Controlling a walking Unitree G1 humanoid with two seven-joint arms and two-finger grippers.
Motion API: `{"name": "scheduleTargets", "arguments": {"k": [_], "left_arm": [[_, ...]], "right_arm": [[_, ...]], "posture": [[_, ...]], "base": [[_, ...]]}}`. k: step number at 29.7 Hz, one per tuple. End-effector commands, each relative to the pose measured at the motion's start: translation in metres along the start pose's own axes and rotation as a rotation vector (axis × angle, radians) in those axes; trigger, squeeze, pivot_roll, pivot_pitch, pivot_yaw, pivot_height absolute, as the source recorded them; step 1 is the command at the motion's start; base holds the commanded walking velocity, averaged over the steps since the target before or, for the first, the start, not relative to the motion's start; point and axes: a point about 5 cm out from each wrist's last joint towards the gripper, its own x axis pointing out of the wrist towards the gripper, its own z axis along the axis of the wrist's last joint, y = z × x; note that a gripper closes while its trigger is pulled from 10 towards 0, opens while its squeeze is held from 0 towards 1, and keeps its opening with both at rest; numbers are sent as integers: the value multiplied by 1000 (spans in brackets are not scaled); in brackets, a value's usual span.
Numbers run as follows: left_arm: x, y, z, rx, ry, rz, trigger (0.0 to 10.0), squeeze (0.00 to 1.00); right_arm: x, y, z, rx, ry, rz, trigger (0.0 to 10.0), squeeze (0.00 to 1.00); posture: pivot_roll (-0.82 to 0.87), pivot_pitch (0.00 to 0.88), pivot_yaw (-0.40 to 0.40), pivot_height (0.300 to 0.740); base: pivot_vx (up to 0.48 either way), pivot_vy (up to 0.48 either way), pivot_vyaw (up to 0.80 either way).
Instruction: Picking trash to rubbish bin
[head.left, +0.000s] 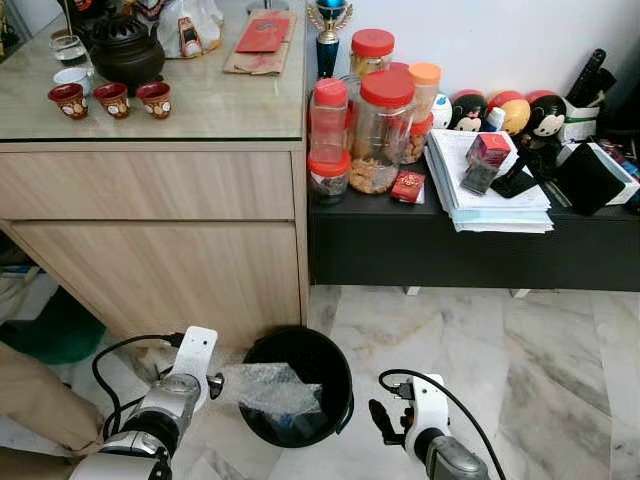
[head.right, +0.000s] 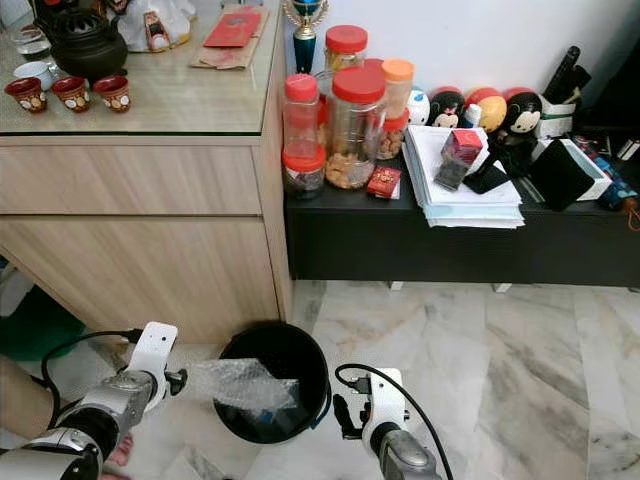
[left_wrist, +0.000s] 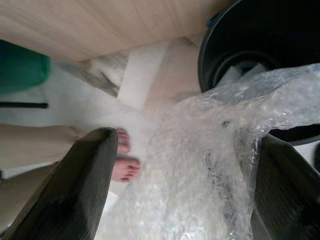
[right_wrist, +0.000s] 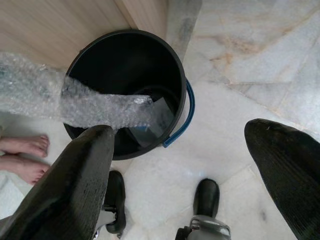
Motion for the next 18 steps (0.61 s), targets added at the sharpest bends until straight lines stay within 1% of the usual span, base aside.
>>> {"name": "scheduleTargets", "arguments": {"k": [1,2,3,5,7,11,13,14,15,18], "left_arm": [[0,1,-3,37,0,19,10000,0],[0,3,0,44,-16,49,10000,0],[0,5,3,31,-34,69,10000,0],[-1,8,9,13,-61,94,10000,0],[-1,10,12,12,-77,111,10000,0],[-3,16,29,44,-169,166,10000,0],[-3,16,30,43,-173,168,10000,0],[-4,18,33,84,-192,193,10000,0],[-4,19,35,93,-199,198,10000,0],[-5,17,39,93,-225,200,10000,0]], "right_arm": [[-1,0,-4,-8,18,4,10000,0],[-1,0,-3,-8,17,3,10000,0],[-1,0,-4,-8,17,3,10000,0],[-1,0,-4,-7,18,2,10000,0],[-1,0,-4,-7,19,2,10000,0],[-1,0,-6,-9,23,1,10000,0],[-1,0,-6,-9,23,1,10000,0],[-1,0,-6,-8,23,1,10000,0],[-1,0,-6,-8,23,1,10000,0],[-1,0,-6,-7,22,-1,10000,0]], "posture": [[68,165,-34,740],[69,167,-35,740],[69,168,-36,740],[69,169,-35,740],[68,169,-35,740],[72,173,-36,740],[72,173,-36,740],[72,174,-36,740],[72,174,-36,740],[73,174,-35,740]], "base": [[0,0,0],[0,0,0],[0,0,0],[0,0,0],[0,0,0],[0,0,0],[0,0,0],[0,0,0],[0,0,0],[0,0,0]]}}
